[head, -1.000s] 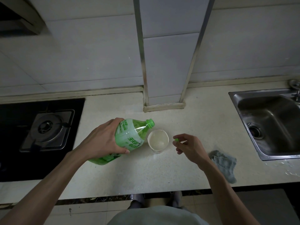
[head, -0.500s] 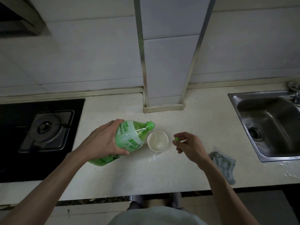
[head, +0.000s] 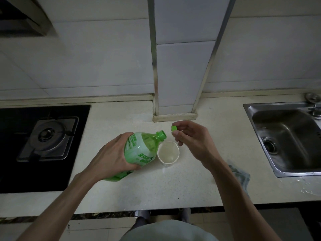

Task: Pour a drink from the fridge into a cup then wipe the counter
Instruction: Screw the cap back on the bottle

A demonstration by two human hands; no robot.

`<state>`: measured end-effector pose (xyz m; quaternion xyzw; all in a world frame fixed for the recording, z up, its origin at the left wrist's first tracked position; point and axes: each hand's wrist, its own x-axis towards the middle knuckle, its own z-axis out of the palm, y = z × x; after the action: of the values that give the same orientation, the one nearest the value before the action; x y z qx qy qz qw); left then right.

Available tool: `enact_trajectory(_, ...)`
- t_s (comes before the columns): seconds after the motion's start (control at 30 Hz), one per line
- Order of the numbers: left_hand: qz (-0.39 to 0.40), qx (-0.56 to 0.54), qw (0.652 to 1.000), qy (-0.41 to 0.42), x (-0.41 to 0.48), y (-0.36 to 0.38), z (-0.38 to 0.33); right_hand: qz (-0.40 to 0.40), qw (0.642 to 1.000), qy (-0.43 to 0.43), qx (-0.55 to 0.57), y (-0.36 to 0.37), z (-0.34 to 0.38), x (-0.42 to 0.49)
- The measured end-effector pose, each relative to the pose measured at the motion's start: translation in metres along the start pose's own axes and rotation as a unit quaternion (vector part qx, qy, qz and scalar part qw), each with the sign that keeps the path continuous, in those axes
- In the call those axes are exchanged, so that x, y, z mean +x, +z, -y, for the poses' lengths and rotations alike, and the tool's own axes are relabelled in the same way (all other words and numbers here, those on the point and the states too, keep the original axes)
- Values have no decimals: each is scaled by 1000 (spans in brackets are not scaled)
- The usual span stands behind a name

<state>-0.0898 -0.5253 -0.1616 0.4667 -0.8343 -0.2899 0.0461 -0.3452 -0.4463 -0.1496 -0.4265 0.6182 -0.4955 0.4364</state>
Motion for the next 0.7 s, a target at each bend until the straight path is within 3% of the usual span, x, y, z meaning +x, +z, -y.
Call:
enact_trajectory(0.2,-44,-56,997,-3,-9,11,-1,21,992,-65,-105,12,12,5)
enact_trajectory(0.37,-61,-111,992,-4,-16,13,-4,28,988,-88,-121,19,23,4)
enact_trajectory(0.7,-87,-151,985,-12,-36,7,5,108,952,-178,-226,29,44,3)
